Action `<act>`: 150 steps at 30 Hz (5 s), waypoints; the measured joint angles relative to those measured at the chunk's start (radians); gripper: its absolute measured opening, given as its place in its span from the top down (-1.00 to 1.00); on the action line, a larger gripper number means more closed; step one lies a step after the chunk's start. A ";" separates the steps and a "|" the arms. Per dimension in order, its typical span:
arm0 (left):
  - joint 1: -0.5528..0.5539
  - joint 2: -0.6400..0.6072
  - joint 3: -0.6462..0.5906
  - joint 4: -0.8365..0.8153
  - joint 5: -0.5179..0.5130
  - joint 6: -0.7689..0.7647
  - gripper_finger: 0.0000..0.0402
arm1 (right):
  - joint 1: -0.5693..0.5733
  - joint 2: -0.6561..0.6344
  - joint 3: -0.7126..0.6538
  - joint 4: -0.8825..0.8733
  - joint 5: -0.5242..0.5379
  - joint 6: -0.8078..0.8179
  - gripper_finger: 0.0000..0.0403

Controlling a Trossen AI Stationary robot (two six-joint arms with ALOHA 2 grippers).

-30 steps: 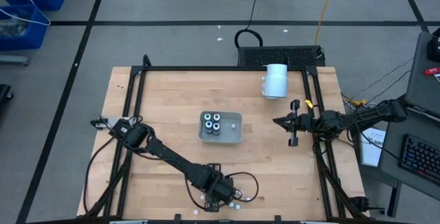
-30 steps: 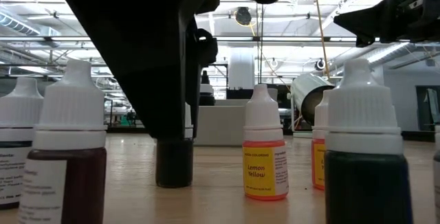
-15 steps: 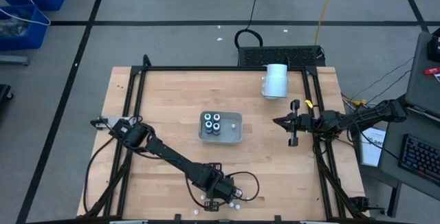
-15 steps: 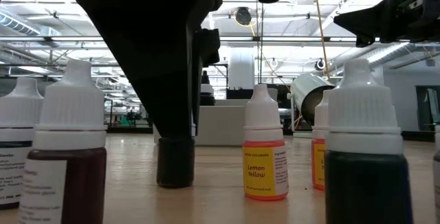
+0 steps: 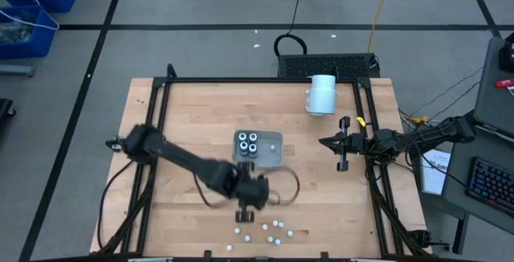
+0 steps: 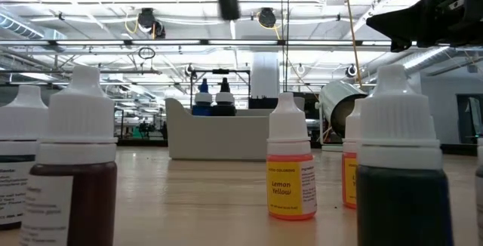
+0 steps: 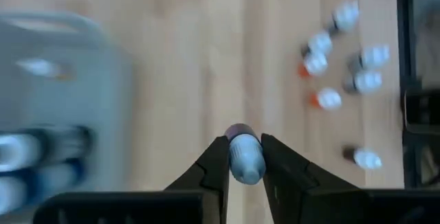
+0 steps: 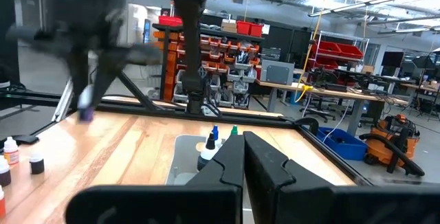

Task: Pick & Place food coloring
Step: Put the small violet food coloring bottle into the gray bin, then put the small black food coloring bottle into the gray bin

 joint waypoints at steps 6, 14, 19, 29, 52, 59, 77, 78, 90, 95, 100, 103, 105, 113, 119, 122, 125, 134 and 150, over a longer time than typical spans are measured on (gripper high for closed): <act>0.129 -0.075 0.000 0.000 -0.005 0.052 0.67 | 0.000 0.000 0.000 0.000 0.000 0.001 1.00; 0.291 -0.035 0.000 0.000 0.034 0.190 0.67 | 0.000 0.000 0.000 0.000 0.000 0.002 1.00; 0.348 0.044 0.000 0.005 0.033 0.258 0.67 | 0.000 0.000 0.000 0.000 0.000 -0.002 1.00; 0.373 0.166 0.000 0.046 0.033 0.352 0.67 | 0.000 0.000 0.000 0.000 0.000 -0.011 1.00; 0.395 0.292 0.000 0.088 0.034 0.368 0.67 | 0.000 0.000 0.000 -0.005 0.000 -0.011 1.00; 0.395 0.292 0.000 0.090 0.033 0.367 0.59 | 0.000 0.000 0.000 -0.008 0.000 -0.011 1.00; 0.349 0.206 0.183 -0.100 0.025 0.329 -0.07 | 0.000 0.000 0.000 -0.017 0.000 -0.020 1.00; 0.339 0.194 0.210 -0.120 0.024 0.324 -0.06 | 0.000 0.000 0.000 -0.016 0.000 -0.024 1.00; 0.112 0.042 0.309 -0.349 0.022 0.239 0.37 | 0.000 0.000 0.000 -0.014 0.000 -0.033 1.00; -0.026 0.041 0.284 -0.358 0.024 0.185 0.78 | 0.000 0.000 0.000 -0.014 0.000 -0.030 1.00; -0.135 0.053 0.195 -0.321 0.040 0.128 0.95 | 0.000 0.000 0.000 -0.014 0.000 -0.030 1.00; -0.171 0.051 0.118 -0.254 0.034 0.091 0.93 | 0.000 0.000 0.000 -0.011 0.001 -0.029 1.00; -0.190 0.051 0.067 -0.216 0.033 0.062 0.93 | 0.000 0.000 0.000 -0.007 0.001 -0.027 1.00; -0.223 0.052 -0.158 0.135 0.136 0.022 0.93 | 0.000 0.000 0.000 -0.007 0.001 -0.027 1.00; -0.223 0.052 -0.207 0.215 0.086 -0.032 0.46 | 0.000 0.000 0.000 -0.007 0.001 -0.027 1.00; -0.223 0.052 -0.225 0.228 0.085 -0.048 0.18 | 0.000 0.000 0.000 -0.007 0.001 -0.028 1.00; -0.223 0.052 -0.247 0.261 0.132 -0.057 -0.04 | 0.000 0.000 0.000 -0.007 0.001 -0.027 1.00; -0.222 0.051 -0.323 0.338 0.156 -0.088 -0.21 | 0.000 0.000 0.000 -0.011 0.001 -0.026 1.00; -0.222 0.051 -0.400 0.451 0.166 -0.113 0.07 | 0.000 0.000 0.000 -0.014 0.001 -0.015 1.00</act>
